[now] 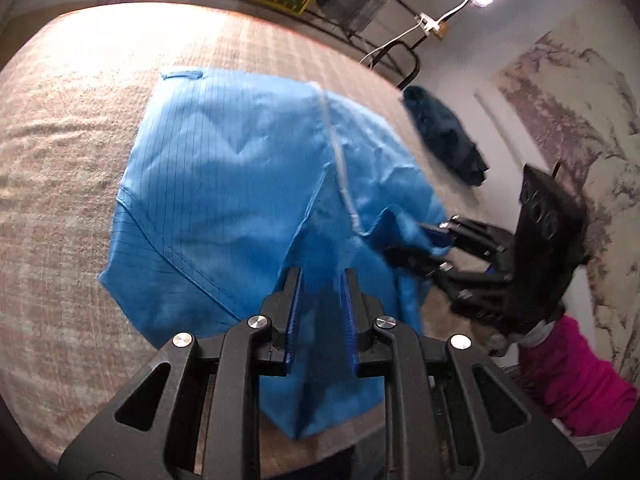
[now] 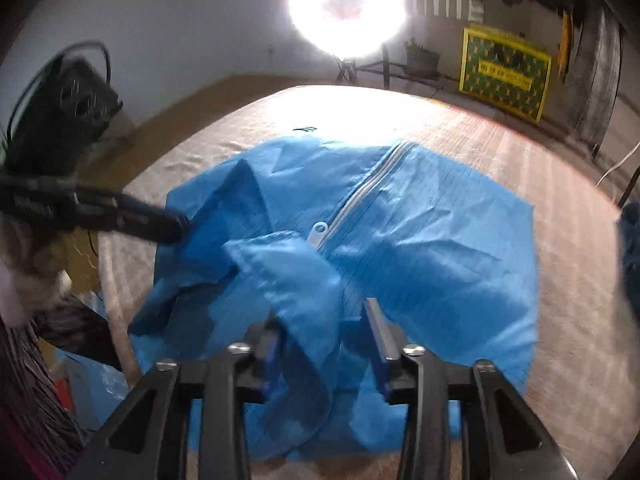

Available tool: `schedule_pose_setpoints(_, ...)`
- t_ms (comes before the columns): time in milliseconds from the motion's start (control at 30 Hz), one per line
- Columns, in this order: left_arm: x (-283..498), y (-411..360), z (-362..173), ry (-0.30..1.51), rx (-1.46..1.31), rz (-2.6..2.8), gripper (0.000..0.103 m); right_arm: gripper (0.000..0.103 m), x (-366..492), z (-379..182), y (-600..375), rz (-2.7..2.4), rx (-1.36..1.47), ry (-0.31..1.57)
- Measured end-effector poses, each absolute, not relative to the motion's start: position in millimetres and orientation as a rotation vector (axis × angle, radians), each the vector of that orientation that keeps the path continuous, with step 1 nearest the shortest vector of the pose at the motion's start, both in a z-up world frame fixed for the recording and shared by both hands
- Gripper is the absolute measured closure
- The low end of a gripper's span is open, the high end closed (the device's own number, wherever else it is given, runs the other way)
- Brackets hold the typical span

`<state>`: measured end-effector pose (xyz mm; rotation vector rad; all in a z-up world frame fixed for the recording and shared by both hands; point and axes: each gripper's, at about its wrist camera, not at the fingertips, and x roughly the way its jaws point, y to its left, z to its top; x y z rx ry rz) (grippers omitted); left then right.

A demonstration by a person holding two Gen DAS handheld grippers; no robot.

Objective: Fold large clothes

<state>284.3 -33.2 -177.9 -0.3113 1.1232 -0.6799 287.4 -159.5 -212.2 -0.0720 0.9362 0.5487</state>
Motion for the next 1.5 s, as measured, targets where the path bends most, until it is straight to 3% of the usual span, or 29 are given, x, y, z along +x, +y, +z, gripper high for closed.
schedule_pose_setpoints(167, 297, -36, -192, 1.154, -0.300, -0.650, 0.087, 0.093, 301, -225, -173, 0.685, 0.083, 1.000)
schedule_pose_setpoints(367, 306, -36, -203, 1.173, -0.305, -0.625, 0.087, 0.093, 327, -259, -228, 0.901, 0.701, 1.088)
schedule_pose_setpoints(500, 305, -41, -205, 1.176, -0.284, -0.620, 0.087, 0.093, 331, -269, -242, 0.921, 0.820, 1.091)
schedule_pose_setpoints(867, 305, -52, -206, 1.175, -0.270, -0.608, 0.087, 0.092, 324, -261, -238, 0.923, 0.796, 1.094)
schedule_pose_setpoints(1000, 305, -53, -208, 1.176, -0.269, -0.599, 0.087, 0.098, 307, -253, -228, 1.054, 0.746, 1.118)
schedule_pose_setpoints(1167, 305, -55, -204, 1.170, -0.257, -0.601, 0.087, 0.098, 308, -268, -259, 0.834, 0.768, 1.154)
schedule_pose_setpoints(1267, 304, -59, -194, 1.160, -0.287, -0.636, 0.087, 0.094, 308, -259, -273, 0.739, 0.734, 1.147)
schedule_pose_setpoints(1300, 303, -60, -191, 1.155, -0.296, -0.647, 0.087, 0.086, 306, -253, -274, 0.704, 0.693, 1.148)
schedule_pose_setpoints(1367, 302, -71, -180, 1.141, -0.312, -0.703, 0.087, 0.078, 298, -240, -272, 0.652, 0.603, 1.135)
schedule_pose_setpoints(1500, 303, -99, -170, 1.133, -0.278, -0.767, 0.087, 0.078, 267, -205, -254, 0.561, 0.372, 1.081)
